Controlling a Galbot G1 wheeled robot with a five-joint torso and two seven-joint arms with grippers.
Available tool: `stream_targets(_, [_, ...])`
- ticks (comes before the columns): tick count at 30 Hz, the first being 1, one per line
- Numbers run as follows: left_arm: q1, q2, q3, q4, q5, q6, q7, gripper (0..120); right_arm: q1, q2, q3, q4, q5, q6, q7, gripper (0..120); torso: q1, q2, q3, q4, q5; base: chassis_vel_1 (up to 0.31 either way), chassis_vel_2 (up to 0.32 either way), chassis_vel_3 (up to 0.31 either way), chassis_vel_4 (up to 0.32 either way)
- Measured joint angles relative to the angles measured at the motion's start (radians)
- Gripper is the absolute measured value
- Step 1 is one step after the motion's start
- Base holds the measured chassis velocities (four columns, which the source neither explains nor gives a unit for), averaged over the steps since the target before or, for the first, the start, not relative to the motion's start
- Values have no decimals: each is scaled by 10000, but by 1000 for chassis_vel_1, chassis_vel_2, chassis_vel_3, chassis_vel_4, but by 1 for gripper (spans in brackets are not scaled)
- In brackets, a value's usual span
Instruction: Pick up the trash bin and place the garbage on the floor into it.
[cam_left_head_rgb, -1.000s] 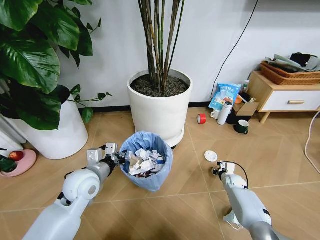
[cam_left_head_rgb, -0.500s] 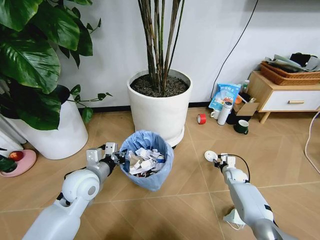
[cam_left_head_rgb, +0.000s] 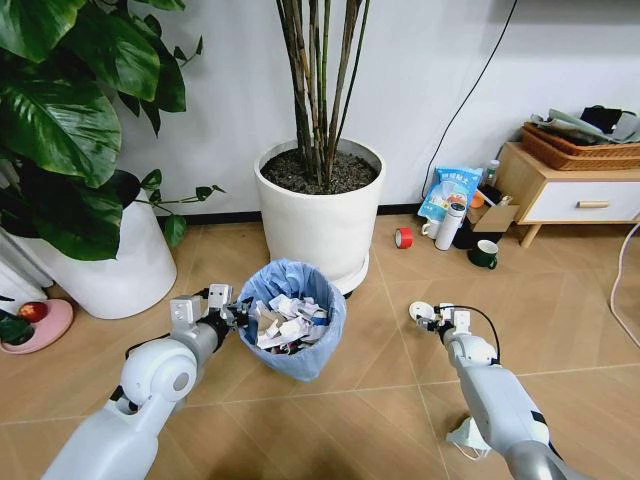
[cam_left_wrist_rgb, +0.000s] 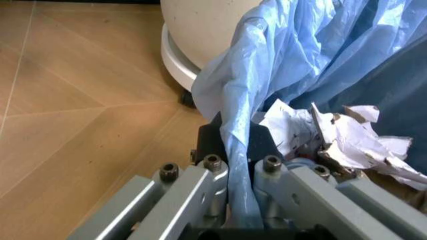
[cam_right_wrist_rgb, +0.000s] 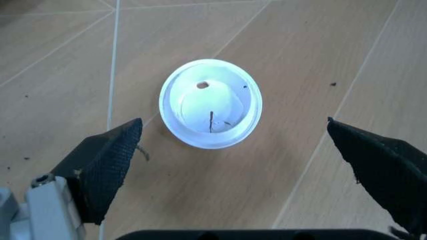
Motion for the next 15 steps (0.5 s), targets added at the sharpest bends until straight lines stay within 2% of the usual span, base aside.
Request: stream_targets(15, [6, 2, 12, -8, 8, -1, -1, 0, -53, 36, -82, -25, -72, -30, 0, 100, 0, 0, 0, 0, -1, 0, 0, 0, 0])
